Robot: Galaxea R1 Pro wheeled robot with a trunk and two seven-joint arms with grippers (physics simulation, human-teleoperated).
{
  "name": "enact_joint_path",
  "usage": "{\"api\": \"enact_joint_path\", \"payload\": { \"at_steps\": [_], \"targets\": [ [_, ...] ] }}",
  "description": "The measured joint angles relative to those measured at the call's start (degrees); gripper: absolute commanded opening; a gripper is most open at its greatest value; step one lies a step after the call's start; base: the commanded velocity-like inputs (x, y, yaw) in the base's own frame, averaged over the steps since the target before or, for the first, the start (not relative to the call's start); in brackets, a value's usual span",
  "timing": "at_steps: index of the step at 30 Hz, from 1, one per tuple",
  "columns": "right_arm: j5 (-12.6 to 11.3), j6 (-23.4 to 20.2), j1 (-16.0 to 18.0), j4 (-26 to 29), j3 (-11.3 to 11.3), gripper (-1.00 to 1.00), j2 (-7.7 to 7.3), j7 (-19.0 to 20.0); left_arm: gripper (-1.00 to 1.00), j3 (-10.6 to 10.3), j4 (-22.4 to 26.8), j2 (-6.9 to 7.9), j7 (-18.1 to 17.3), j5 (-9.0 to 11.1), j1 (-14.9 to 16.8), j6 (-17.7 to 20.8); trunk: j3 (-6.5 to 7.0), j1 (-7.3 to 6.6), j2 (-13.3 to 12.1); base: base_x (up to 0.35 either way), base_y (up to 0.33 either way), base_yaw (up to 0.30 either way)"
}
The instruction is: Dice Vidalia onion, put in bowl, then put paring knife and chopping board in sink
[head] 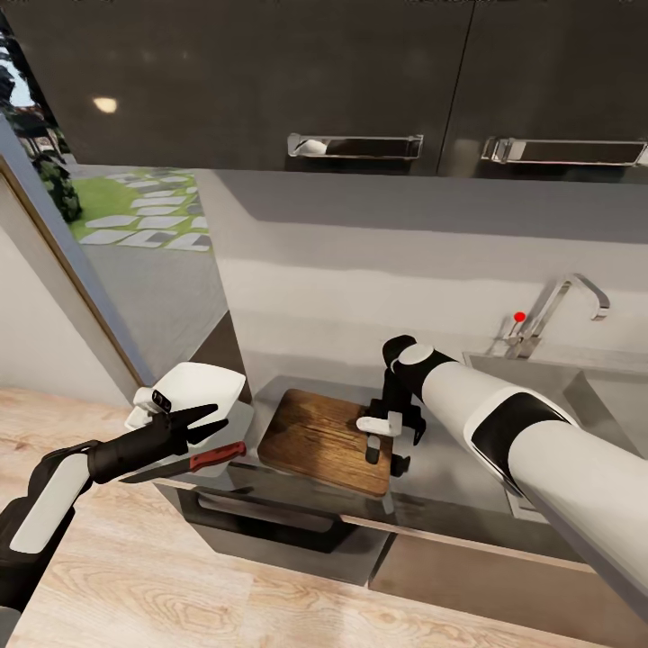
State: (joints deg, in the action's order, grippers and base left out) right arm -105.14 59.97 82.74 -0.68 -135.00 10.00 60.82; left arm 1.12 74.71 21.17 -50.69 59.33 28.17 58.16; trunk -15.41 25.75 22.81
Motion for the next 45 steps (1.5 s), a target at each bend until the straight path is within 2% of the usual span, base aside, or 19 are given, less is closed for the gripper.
{"api": "enact_joint_path", "payload": {
  "at_steps": [36, 45],
  "targets": [
    [0.1, 0.0, 0.0, -0.6, 0.0, 1.0, 0.0, 0.1, 1.0, 0.0, 0.0, 0.08, 0.0, 0.0, 0.0, 0.0, 3.25, 0.0, 0.0, -0.001, 0.0, 0.0],
    [0.1, 0.0, 0.0, -0.7, 0.0, 1.0, 0.0, 0.1, 1.0, 0.0, 0.0, 0.16, 0.0, 0.0, 0.0, 0.2, 4.01, 0.03, 0.0, -0.206, -0.098, 0.0]
  ]
}}
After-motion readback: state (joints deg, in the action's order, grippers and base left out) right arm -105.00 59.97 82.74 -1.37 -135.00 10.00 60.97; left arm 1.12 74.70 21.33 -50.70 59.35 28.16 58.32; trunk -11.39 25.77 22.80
